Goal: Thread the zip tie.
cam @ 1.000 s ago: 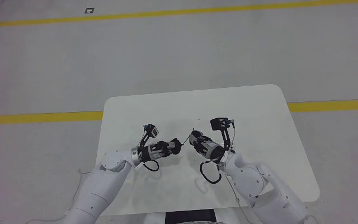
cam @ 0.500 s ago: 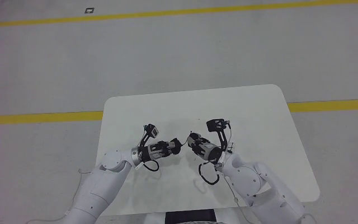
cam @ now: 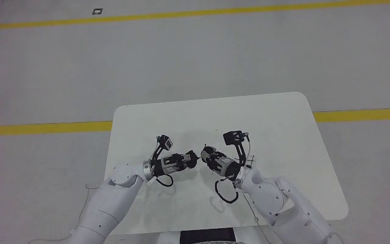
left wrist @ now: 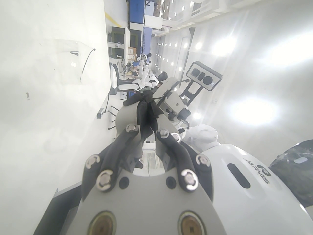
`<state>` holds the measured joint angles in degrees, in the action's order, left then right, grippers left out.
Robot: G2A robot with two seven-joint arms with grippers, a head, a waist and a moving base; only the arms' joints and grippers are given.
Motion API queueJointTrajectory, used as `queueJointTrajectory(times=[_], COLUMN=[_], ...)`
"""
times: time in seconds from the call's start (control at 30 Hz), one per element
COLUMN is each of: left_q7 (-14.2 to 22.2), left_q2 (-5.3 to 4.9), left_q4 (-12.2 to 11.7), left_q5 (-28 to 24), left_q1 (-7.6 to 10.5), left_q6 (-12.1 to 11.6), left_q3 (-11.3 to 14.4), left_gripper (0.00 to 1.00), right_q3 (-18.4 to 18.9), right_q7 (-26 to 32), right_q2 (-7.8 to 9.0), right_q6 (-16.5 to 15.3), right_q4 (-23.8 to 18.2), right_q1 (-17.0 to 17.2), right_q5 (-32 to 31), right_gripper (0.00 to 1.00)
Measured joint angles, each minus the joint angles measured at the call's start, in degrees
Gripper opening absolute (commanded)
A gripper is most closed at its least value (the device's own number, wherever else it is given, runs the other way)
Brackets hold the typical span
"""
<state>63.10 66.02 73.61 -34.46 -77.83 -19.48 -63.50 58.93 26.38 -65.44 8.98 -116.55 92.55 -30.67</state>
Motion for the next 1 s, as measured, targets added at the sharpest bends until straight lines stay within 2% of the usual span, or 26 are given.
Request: queueJointTrajectory(times=[0.27, 0.43, 0.7, 1.0], left_q7=[0.0, 0.0, 0.0, 0.0], left_q2=[0.0, 0.0, 0.0, 0.0], left_q4=[0.0, 0.0, 0.0, 0.0], left_q5=[0.0, 0.0, 0.0, 0.0], left_q1=[0.0, 0.0, 0.0, 0.0], left_q6=[0.0, 0.0, 0.0, 0.0], left_q3=[0.0, 0.0, 0.0, 0.0], left_gripper=[0.0, 0.0, 0.0, 0.0], right_q3=[-0.4, 0.0, 0.1, -0.2], right_q7=[-0.1, -1.5, -0.7, -0.8], right_q2=[-0.18, -0.27, -0.36, -0.53], right_q6=[-0.2, -1.6, -3.0, -1.7], right_q4=[0.6, 0.3, 0.9, 2.1], right_q1=[-0.2, 0.2, 0.2, -0.4], right_q5=[0.4, 2.1, 4.6, 4.4], right_gripper=[0.0, 0.0, 0.0, 0.0])
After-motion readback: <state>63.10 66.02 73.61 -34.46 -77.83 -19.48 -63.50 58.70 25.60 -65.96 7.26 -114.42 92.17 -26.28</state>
